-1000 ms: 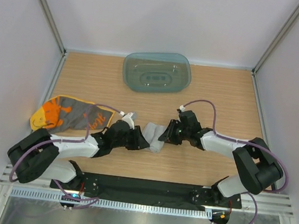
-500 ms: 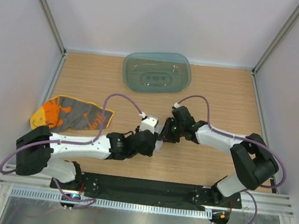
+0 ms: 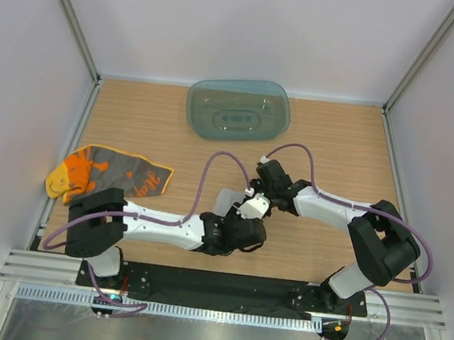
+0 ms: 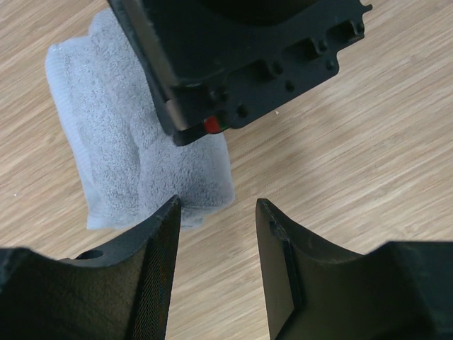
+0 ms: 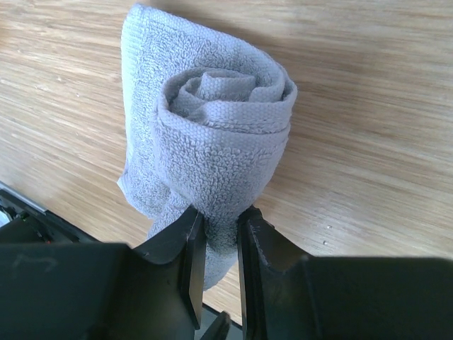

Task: Roll the towels
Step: Roll the towel

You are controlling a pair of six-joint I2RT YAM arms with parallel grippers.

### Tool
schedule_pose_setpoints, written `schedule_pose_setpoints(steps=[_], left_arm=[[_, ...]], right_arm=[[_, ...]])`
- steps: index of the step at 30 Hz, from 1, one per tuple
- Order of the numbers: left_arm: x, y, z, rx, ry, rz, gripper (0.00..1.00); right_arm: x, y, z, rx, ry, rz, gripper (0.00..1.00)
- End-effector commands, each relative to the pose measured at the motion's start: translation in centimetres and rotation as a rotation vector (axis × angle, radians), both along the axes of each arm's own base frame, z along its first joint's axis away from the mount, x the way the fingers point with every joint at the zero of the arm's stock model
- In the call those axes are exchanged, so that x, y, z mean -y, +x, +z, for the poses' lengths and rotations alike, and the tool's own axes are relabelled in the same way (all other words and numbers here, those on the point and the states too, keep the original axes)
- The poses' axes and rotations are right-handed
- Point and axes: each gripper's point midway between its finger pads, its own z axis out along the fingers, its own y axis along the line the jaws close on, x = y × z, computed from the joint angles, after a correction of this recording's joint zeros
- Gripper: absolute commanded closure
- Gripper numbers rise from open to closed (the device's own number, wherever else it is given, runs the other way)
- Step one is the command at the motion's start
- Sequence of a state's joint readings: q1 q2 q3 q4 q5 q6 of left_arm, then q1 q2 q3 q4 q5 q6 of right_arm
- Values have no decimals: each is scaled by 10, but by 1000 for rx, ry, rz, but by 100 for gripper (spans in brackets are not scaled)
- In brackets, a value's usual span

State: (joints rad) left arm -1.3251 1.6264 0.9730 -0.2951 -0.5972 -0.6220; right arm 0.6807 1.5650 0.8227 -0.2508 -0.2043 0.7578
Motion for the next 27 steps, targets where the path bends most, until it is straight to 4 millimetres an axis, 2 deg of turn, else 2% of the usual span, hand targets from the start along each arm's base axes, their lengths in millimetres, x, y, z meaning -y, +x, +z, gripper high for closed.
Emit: schedule_pose_setpoints(steps=[1,9,17,23,27], left_arm=[[9,9,12,64,8,12,52],[6,16,6,96,41,41,51],[-9,10,-26,59,73,66,52],[-13,1,-49,6,66,58,64],[-14,-2,-57,-4,60,53,80]], right_arm=[[4,-9,-2,-33,-42,20,86],[6,-14,4,-36,-52,44,86],[5,-16,10,-47,-47,54,86],[1,-16,15,-50,-30,60,86],[-1,-17,16,-61,-15,58,84]])
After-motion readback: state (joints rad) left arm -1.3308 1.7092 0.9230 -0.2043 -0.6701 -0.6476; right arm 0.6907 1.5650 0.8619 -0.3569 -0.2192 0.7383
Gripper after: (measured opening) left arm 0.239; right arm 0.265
